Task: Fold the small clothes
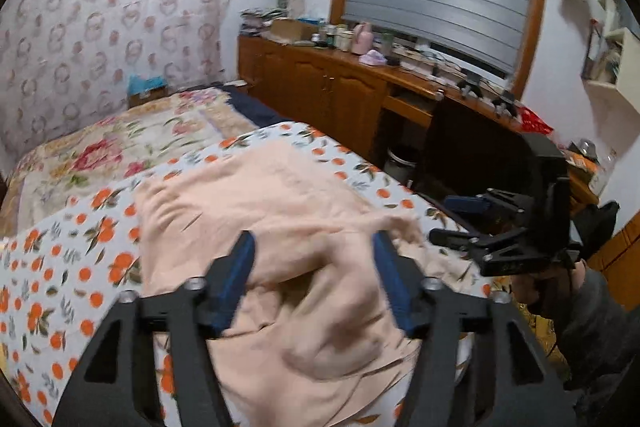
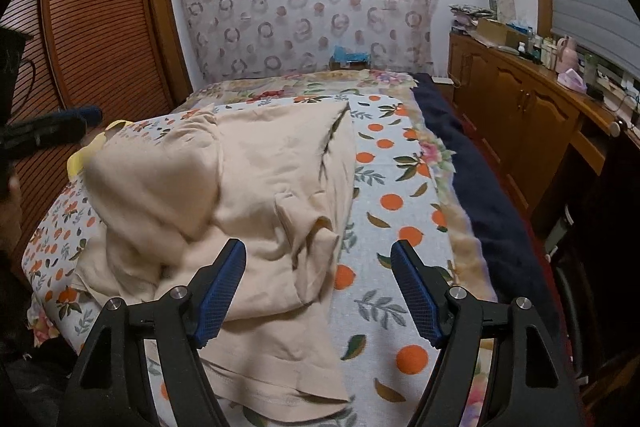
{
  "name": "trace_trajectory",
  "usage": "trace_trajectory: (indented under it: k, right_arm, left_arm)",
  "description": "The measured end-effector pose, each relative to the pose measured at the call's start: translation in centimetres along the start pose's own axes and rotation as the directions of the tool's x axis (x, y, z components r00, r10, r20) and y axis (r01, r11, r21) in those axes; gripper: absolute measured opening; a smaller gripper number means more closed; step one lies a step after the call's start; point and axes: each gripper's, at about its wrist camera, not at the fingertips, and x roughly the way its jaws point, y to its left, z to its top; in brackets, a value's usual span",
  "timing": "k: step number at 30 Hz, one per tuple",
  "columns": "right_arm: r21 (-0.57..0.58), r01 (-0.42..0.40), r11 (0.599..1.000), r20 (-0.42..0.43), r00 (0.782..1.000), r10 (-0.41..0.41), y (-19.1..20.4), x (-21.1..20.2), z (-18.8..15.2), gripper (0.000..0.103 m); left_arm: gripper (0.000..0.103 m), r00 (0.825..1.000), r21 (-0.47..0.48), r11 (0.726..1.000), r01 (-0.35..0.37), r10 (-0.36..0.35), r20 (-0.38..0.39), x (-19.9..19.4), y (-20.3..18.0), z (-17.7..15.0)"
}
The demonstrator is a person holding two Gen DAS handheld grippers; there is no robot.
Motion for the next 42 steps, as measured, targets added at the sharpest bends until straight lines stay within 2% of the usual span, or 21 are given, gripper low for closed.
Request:
trace_trajectory:
  k: [3, 10, 16, 19, 23, 25, 27, 29, 33, 39, 42]
  right_arm:
    - [-0.014, -0.013, 1.0, 0.001, 1.0, 0.013, 0.5, 0.1, 0.5, 0.077]
    - [-0.059, -0.049, 0.997, 0.01, 0.999, 0.05, 1.5, 0.9, 2.1, 0.077]
    - [-0.122, -0.111, 0.986, 0.016, 0.993, 0.114, 4.1, 1.5, 3.1, 0.076]
    - [-0.168, -0.139, 0.976, -0.002, 0.99, 0.141, 5.7, 2.5, 3.5, 0.072]
    - [-0.21, -0.144, 0.967, -0.046, 0.99, 0.137, 6.8, 4.6, 3.5, 0.062]
    - [-0.219, -0.129, 0.967, -0.068, 0.991, 0.117, 6.4, 5.4, 3.7, 0.049]
    - [-0.225, -0.128, 0.966, -0.093, 0.99, 0.109, 5.9, 6.1, 3.5, 0.02]
    - [-0.227, -0.135, 0.965, -0.101, 0.988, 0.114, 5.1, 6.2, 3.4, 0.007]
    - [-0.206, -0.166, 0.964, -0.049, 0.986, 0.16, 3.8, 3.9, 3.8, 0.005]
    - [-0.169, -0.144, 0.975, 0.054, 0.986, 0.155, 1.1, -0.3, 4.3, 0.005]
    - [-0.147, -0.129, 0.981, 0.025, 0.991, 0.134, -0.5, -0.4, 3.3, 0.005]
  left_arm:
    - [0.075, 0.999, -0.051, 0.997, -0.051, 0.052, 0.016, -1.0, 1.6, -1.3]
    - [0.075, 0.987, -0.146, 0.977, -0.156, 0.161, 0.018, -2.7, 5.9, -4.4]
    - [0.075, 0.975, -0.18, 0.96, -0.214, 0.222, 0.026, -3.5, 7.5, -6.2]
    - [0.075, 0.965, -0.171, 0.953, -0.251, 0.26, 0.032, -3.6, 7.7, -6.6]
    - [0.075, 0.966, -0.176, 0.952, -0.249, 0.258, 0.03, -3.6, 8.0, -7.0]
    - [0.075, 0.967, -0.183, 0.952, -0.245, 0.254, 0.028, -3.7, 8.2, -7.3]
    - [0.075, 0.967, -0.188, 0.952, -0.243, 0.252, 0.025, -3.6, 8.3, -7.5]
    - [0.075, 0.969, -0.197, 0.951, -0.236, 0.246, 0.024, -3.6, 8.4, -7.7]
    - [0.075, 0.969, -0.2, 0.95, -0.238, 0.246, 0.017, -3.4, 8.3, -8.0]
    - [0.075, 0.968, -0.194, 0.951, -0.239, 0.248, 0.025, -3.7, 7.8, -8.2]
    - [0.075, 0.969, -0.196, 0.952, -0.236, 0.246, 0.032, -3.8, 7.6, -8.2]
